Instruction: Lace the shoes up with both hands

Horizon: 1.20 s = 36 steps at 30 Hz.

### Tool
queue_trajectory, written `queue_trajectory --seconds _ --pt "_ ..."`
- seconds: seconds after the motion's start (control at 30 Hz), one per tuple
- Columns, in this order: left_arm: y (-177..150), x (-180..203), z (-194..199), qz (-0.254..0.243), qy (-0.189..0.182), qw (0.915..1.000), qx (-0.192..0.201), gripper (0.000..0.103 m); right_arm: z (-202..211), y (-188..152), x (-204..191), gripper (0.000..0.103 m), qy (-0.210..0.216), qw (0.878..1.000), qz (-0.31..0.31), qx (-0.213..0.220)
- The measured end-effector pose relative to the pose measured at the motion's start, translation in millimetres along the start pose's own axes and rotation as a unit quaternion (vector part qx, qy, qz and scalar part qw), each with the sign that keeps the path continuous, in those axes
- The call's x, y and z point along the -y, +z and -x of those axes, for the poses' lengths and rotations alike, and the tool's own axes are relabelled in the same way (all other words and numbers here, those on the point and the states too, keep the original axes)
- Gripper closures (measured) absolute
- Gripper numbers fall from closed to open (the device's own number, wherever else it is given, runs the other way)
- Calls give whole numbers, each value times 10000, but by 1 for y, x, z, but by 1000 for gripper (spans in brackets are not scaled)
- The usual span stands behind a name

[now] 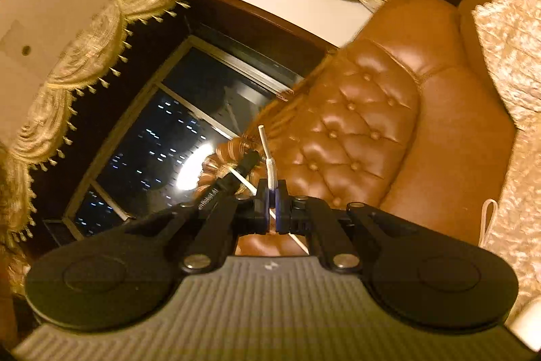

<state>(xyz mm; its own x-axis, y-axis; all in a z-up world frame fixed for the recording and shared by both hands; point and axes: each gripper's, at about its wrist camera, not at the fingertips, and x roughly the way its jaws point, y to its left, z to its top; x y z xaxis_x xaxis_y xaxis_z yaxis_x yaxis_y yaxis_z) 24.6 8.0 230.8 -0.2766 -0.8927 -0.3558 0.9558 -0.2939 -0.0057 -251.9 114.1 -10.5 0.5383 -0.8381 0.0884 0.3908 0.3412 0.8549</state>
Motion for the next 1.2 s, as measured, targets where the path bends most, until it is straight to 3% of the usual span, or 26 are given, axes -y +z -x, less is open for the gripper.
queue_trajectory --seconds 0.03,0.07,0.13,0.2,0.3,0.37,0.4,0.43,0.47,0.53,0.63,0.77,0.93,1.0,1.03,1.1,1.2 --pt "-15 -10 -14 131 69 9985 -521 84 -13 -7 8 98 -154 9996 -64 -247" --pt "-33 -24 -26 334 147 9939 -1036 71 -25 -15 17 98 -308 9982 -128 -493" --pt "-71 -54 -46 834 317 9767 -1950 65 -50 -29 34 97 -615 9929 -256 -984" --pt "-117 -79 -60 1324 596 9513 -2721 65 -75 -44 51 95 -920 9841 -383 -1472" --pt "-175 -109 -71 1994 926 9085 -3554 66 -113 -66 77 95 -1381 9637 -565 -2213" --pt "-203 -116 -69 2267 1091 8857 -3903 66 -136 -86 95 62 -1893 9350 -480 -2959" --pt "-209 -118 -68 2353 1112 8769 -4042 66 -146 -97 101 61 -2142 9239 -334 -3154" --pt "-213 -120 -67 2391 1108 8741 -4082 65 -148 -103 104 61 -2271 9224 -149 -3120" --pt "-215 -122 -66 2402 1090 8745 -4071 60 -134 -101 104 61 -2551 9157 -89 -3105" --pt "-209 -121 -72 2378 930 8796 -4014 53 -115 -93 112 58 -2603 9238 -95 -2808" --pt "-206 -103 -81 2136 639 8952 -3858 45 -74 -75 134 54 -2669 9366 -286 -2252" --pt "-193 -76 -116 1530 165 9178 -3660 44 -11 -57 160 53 -2944 9401 -740 -1553" --pt "-174 -69 -182 1149 305 9453 -3039 40 76 -78 179 53 -3087 9373 -1380 -845" --pt "-178 -51 -219 469 267 9539 -2951 40 101 -97 166 53 -3146 9334 -1597 -661" --pt "-186 -37 -235 55 210 9554 -2944 41 108 -103 159 53 -3144 9323 -1706 -545" --pt "-200 -24 -263 -596 201 9451 -3208 42 116 -110 153 53 -2926 9390 -1787 -256" --pt "-223 -19 -284 -718 267 9265 -3683 50 115 -114 152 53 -2866 9443 -1614 -143"
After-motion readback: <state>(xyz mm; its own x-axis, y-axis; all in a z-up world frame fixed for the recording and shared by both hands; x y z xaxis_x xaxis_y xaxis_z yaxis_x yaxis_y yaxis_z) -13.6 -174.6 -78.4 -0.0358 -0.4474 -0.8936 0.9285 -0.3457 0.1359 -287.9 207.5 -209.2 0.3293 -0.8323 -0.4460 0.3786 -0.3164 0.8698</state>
